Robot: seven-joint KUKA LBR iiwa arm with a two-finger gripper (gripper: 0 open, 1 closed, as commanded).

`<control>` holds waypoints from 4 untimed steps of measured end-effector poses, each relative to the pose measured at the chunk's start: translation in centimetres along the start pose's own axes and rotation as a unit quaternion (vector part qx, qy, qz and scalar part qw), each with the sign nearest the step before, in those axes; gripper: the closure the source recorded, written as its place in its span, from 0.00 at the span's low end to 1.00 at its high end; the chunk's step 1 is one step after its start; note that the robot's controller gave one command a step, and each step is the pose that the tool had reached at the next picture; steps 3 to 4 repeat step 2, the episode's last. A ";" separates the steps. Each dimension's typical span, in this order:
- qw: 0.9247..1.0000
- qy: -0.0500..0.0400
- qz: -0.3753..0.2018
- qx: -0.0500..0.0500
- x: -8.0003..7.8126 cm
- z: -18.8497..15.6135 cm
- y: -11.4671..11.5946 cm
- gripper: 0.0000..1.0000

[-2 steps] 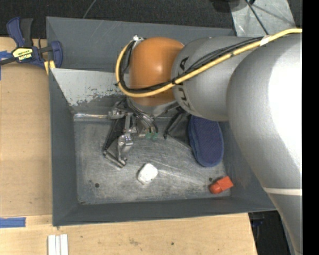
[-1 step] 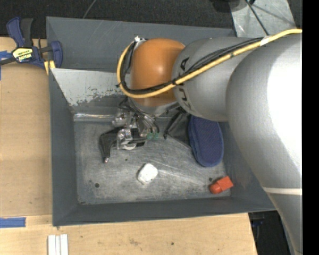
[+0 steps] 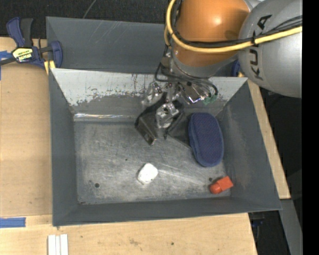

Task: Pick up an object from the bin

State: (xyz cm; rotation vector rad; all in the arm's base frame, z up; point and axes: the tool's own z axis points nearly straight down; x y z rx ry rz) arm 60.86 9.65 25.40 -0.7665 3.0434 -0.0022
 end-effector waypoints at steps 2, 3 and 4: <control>0.998 -0.001 -0.068 0.000 2.9 -3.1 -1.4 1.00; 0.998 -0.001 -0.068 0.000 2.9 -3.1 -1.4 1.00; 0.998 -0.001 -0.068 0.000 2.9 -3.1 -1.4 1.00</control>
Offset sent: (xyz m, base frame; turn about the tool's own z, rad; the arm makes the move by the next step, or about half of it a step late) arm -0.0115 -0.0255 -0.0627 -0.1086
